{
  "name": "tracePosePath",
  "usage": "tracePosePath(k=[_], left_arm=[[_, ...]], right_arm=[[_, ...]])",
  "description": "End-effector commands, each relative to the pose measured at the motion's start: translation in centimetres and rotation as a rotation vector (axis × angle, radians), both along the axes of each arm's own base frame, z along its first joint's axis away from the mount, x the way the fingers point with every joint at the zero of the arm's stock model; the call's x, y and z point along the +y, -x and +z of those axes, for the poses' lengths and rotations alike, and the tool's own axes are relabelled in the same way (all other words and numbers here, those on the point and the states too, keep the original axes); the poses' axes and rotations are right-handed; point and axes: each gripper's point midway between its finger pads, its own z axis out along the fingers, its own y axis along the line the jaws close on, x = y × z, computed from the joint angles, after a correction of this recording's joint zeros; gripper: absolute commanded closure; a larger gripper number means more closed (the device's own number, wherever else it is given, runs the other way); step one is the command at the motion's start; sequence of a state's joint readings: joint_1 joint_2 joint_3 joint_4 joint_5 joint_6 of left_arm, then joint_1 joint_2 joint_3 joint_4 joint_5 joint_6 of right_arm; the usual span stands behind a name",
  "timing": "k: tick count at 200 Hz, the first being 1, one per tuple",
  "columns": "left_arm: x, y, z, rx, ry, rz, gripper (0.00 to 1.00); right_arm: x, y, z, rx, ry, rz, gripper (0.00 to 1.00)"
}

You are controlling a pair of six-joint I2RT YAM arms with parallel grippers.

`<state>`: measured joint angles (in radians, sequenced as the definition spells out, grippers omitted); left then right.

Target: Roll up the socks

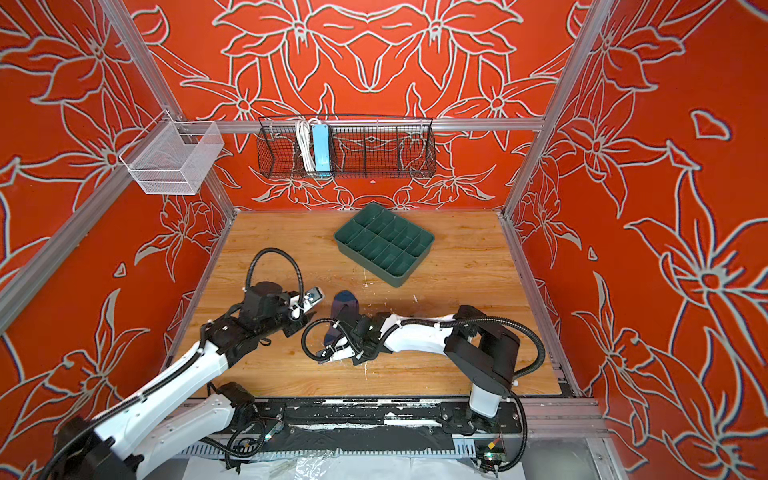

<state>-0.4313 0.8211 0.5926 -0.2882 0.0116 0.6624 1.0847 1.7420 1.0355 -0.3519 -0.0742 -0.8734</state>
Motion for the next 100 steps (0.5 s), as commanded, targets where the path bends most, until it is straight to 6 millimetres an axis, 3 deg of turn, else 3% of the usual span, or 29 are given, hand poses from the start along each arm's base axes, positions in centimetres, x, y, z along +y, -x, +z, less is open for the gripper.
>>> tracePosePath(k=[1,53,75,100], left_arm=[[2.5,0.5,3.1,-0.131,-0.034,0.072,0.50],[0.5,9.7,4.2,-0.090,0.012,-0.273,0.47],[0.4,11.3,3.6,-0.072,-0.007,-0.339,0.45],[-0.8,12.3,1.6,0.013,-0.012,-0.444,0.46]], right_arm=[[-2.9,3.1,-1.7,0.237,0.159,-0.015,0.96],[-2.3,3.0,-1.2,0.584,0.227,-0.144,0.96],[-1.7,2.5,-1.2,0.689,0.234,-0.177,0.96],[-0.8,1.8,-1.2,0.751,0.230,-0.183,0.95]])
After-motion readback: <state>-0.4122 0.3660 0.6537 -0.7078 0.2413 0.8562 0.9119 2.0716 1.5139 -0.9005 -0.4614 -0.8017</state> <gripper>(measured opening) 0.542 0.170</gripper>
